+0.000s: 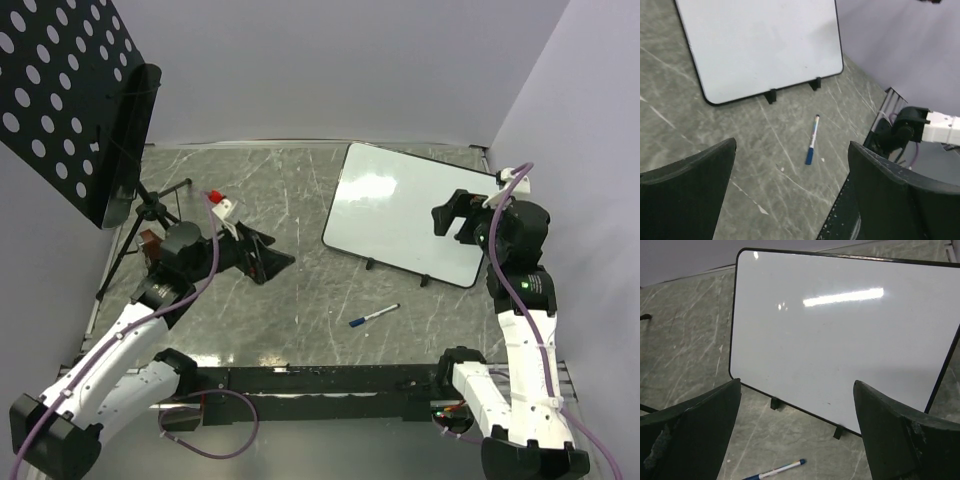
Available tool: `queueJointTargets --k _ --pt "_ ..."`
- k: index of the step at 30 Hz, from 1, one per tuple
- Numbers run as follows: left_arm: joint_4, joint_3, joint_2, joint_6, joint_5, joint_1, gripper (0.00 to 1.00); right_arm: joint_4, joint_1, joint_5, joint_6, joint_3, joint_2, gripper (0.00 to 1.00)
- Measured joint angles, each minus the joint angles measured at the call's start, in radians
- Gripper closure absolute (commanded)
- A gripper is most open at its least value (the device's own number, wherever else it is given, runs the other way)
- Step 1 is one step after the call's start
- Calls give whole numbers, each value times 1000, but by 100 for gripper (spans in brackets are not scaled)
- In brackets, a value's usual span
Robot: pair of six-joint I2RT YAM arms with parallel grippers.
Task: Write a sentence on the whiteboard
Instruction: Pick up the whiteboard marker from the center of the board.
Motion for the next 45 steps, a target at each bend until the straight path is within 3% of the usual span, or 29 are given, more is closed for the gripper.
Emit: queueJointTargets --k 5,10,20,22,25,28,38,41,45 --pt "-69 13 35 0 -105 -154 3 8 -1 -119 -81 -29 -2 0" --pt "-122 21 106 7 -214 -300 3 -26 3 -434 -338 -92 9 0" --pt "-68 -60 278 100 -296 -459 1 -129 8 -764 -689 -178 59 0" --pt "-41 -60 329 135 -296 -474 7 -123 8 -814 -728 -212 73 0" --pt "-15 -54 410 192 -289 -481 9 -136 8 -845 -773 -250 104 0" --pt "-2 -27 505 246 -282 -483 18 -138 8 -853 -794 -253 118 0" --pt "29 122 760 364 -212 -568 23 -134 8 -852 -800 -253 114 0" --pt "60 135 814 369 -208 -611 30 -132 0 -832 -793 -253 114 0" --pt "78 157 877 370 -220 -649 46 -130 -15 -825 -786 -253 114 0"
